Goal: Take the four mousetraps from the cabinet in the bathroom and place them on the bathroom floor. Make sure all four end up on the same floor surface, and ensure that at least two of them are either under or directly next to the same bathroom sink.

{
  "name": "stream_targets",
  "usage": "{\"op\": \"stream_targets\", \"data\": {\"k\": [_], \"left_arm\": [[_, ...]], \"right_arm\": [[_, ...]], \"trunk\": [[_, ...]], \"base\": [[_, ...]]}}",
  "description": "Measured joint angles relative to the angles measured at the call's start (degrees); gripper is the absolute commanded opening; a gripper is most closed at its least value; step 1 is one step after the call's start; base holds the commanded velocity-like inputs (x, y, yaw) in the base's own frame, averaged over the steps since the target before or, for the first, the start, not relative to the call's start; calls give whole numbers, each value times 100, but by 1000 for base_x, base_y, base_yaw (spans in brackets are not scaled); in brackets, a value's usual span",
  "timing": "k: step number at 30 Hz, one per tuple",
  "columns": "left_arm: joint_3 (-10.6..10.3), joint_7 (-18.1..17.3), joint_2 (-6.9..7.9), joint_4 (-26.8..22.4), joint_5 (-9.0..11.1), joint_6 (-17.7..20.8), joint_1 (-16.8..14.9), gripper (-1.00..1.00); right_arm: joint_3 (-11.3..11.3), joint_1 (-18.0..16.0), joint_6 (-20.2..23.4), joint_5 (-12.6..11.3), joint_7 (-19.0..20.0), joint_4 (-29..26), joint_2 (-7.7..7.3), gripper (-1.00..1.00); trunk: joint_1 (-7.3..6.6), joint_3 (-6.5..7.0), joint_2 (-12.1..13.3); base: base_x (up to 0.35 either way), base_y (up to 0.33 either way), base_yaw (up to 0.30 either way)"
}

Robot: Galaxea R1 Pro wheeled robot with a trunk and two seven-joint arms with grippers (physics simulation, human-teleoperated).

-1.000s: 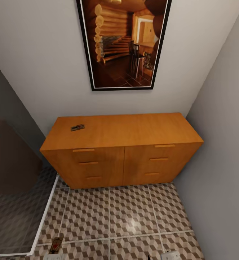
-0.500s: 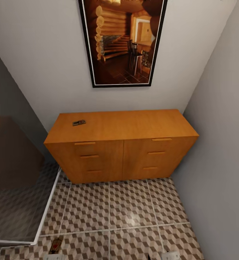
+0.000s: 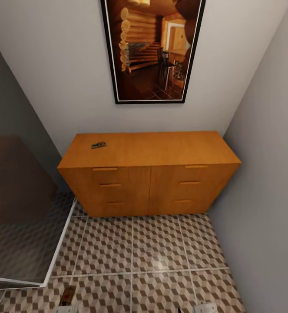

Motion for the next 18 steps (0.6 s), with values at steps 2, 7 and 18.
{"op": "stream_targets", "data": {"k": [2, 7, 18], "left_arm": [[0, 0, -1, -1, 0, 0, 1, -100], [-2, 0, -2, -1, 0, 0, -2, -100], [0, 0, 1, -1, 0, 1, -1, -100]], "right_arm": [[3, 0, 0, 0, 0, 0, 2, 100], [4, 0, 0, 0, 0, 0, 4, 100], [4, 0, 0, 0, 0, 0, 5, 100]], "trunk": [[0, 0, 0], [0, 0, 0], [-2, 0, 0]], "base": [[-1, -130, 263], [0, -146, 275], [88, -149, 269]]}}
